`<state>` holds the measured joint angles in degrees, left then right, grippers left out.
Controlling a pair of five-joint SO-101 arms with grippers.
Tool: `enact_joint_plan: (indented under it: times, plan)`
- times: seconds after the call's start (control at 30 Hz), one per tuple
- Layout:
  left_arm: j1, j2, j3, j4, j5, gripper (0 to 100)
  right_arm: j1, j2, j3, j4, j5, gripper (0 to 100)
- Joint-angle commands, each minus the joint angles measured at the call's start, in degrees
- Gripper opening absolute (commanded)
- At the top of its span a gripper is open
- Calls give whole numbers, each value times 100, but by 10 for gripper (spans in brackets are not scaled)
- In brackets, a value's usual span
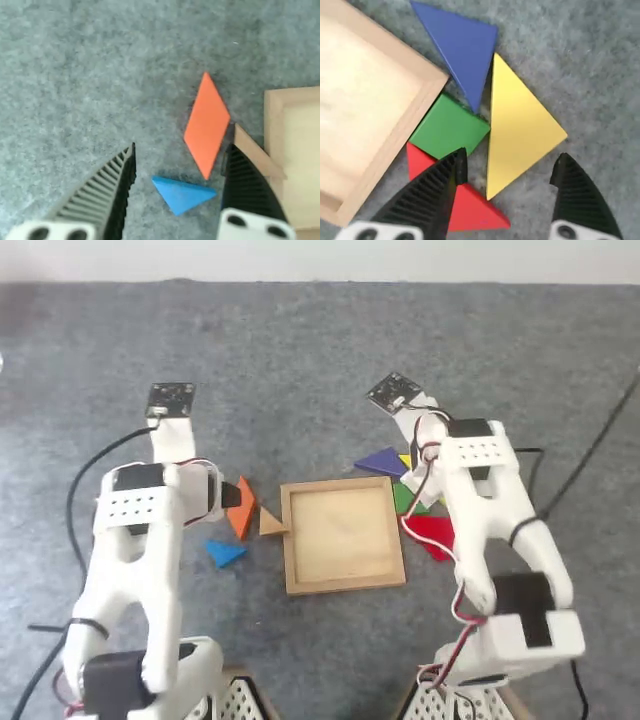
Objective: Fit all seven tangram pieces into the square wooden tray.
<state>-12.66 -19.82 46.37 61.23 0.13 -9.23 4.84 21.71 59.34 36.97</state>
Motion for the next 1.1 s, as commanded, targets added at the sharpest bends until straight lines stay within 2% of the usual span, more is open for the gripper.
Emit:
enact_joint_plan:
  times: [0.0,0.47,1.07]
  plan:
    - [-220,0,-242,-114,62,276,4,180,-431,-163,202,281]
    - [-229,0,-242,-132,62,276,488,1235,-1125,-400,273,281]
    - [-237,0,-242,-114,62,276,356,1622,-1099,-637,668,281]
